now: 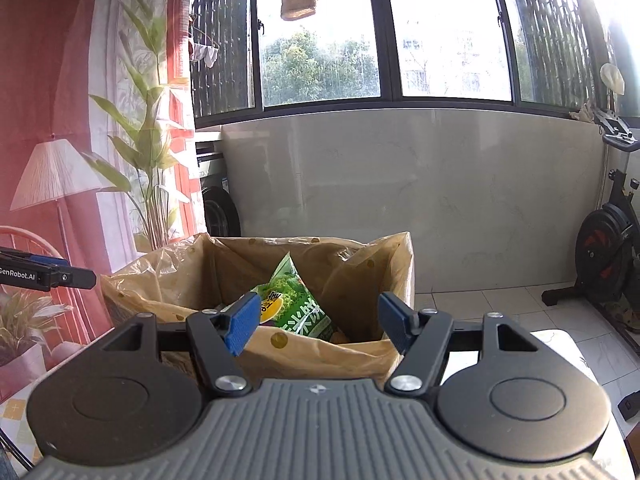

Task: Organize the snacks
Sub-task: 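Move both open tools back down to the snacks beside the box, then grasp the gold sauce pouch with the right tool while the left tool hovers over the crackers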

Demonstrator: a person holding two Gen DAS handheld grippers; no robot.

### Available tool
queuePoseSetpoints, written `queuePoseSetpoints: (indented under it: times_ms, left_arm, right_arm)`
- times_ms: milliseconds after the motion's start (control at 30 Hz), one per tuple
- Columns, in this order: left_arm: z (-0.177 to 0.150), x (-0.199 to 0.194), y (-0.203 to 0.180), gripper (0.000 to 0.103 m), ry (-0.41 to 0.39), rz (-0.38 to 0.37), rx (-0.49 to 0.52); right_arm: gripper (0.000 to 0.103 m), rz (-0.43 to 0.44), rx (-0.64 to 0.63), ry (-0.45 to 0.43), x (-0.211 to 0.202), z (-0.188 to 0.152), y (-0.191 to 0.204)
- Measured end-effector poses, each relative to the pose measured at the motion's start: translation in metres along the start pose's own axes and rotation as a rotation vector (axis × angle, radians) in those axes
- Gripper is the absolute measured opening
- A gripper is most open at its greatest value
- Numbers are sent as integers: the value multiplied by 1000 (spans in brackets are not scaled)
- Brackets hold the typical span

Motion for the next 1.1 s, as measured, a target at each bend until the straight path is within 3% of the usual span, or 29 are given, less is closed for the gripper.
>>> queuePoseSetpoints:
  times_ms: [400, 600, 700, 767, 867, 1100]
  left_arm:
    - [-77, -3, 27, 75, 114, 32, -57]
    - [-107, -3, 32, 75, 140, 82, -91]
    - [-122, -3, 34, 75, 159, 99, -139]
    - [-130, 1, 34, 75, 180, 111, -137]
    - [-142, 3, 32, 75, 212, 118, -129]
    - [-155, 0, 22, 75, 228, 96, -102]
  right_arm:
    - [63, -23, 39, 141, -11, -81, 13]
    - [62, 22, 59, 276, -11, -138, 29]
    - [62, 93, 77, 363, -7, -164, 38]
    - [63, 121, 79, 403, -3, -175, 44]
    - [74, 124, 39, 421, -2, -184, 52]
    - [75, 129, 6, 469, -2, -200, 69]
Point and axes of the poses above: each gripper's, at about its wrist camera, not at the fingertips, and x roughly the way its jaws point, y to its left, z to its top, the point moved 6 cm from there along x, roughly the way its jaws point, and after that the axes turned 13 degrees about -x, right-handed, at the moved point
